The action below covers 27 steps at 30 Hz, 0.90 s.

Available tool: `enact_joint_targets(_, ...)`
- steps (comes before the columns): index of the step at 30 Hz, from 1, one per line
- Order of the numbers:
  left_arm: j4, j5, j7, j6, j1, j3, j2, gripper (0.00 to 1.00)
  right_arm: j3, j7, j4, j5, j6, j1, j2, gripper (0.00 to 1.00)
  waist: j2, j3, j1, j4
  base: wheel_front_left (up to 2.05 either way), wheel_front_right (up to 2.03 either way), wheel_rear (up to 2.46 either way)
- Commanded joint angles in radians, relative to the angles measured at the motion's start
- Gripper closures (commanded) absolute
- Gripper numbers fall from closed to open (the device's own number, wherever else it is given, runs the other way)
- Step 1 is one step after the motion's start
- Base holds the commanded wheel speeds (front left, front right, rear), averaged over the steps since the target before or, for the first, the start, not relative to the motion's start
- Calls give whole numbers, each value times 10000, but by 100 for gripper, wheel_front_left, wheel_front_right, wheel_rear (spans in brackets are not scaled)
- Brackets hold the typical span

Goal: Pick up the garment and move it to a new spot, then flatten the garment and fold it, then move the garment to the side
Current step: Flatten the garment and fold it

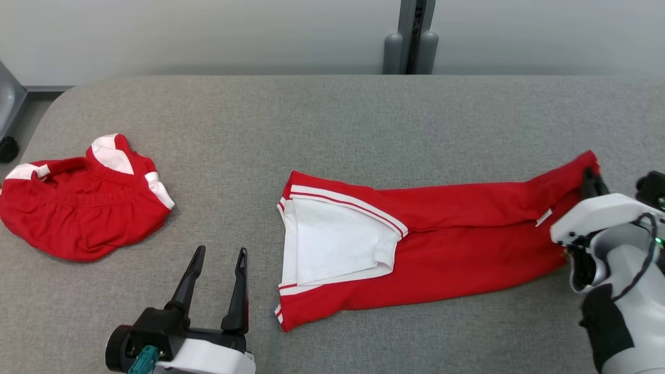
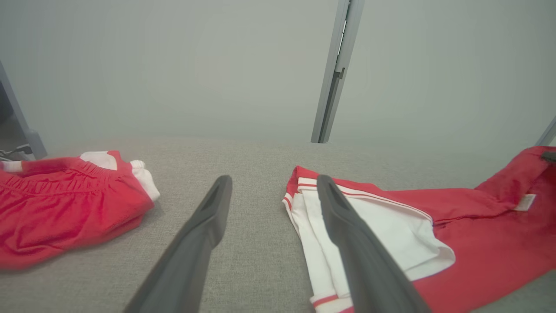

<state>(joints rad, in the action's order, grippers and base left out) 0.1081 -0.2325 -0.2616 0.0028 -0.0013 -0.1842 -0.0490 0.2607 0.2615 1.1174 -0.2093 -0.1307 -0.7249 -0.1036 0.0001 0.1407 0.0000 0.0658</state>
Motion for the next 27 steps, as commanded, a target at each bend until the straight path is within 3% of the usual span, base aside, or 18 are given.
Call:
enact_joint_targets(1,40,-86,-37,67,126,-26,-35,0,-652,-19,-352,-598,-4,124,178,100,-1,-181,0,23,0,0,0)
enact_joint_targets(14,69,-264,-37,140,454,-108,-34,0,-4182,-502,-2988,-3022,-5,1583,493,100,-1,-744,0,714,0,0,0)
enact_joint_targets(27,216,-371,-37,137,505,-301,-35,0,-6409,-169,-2939,-4442,-5,1584,497,100,-1,-808,0,2146,0,0,0)
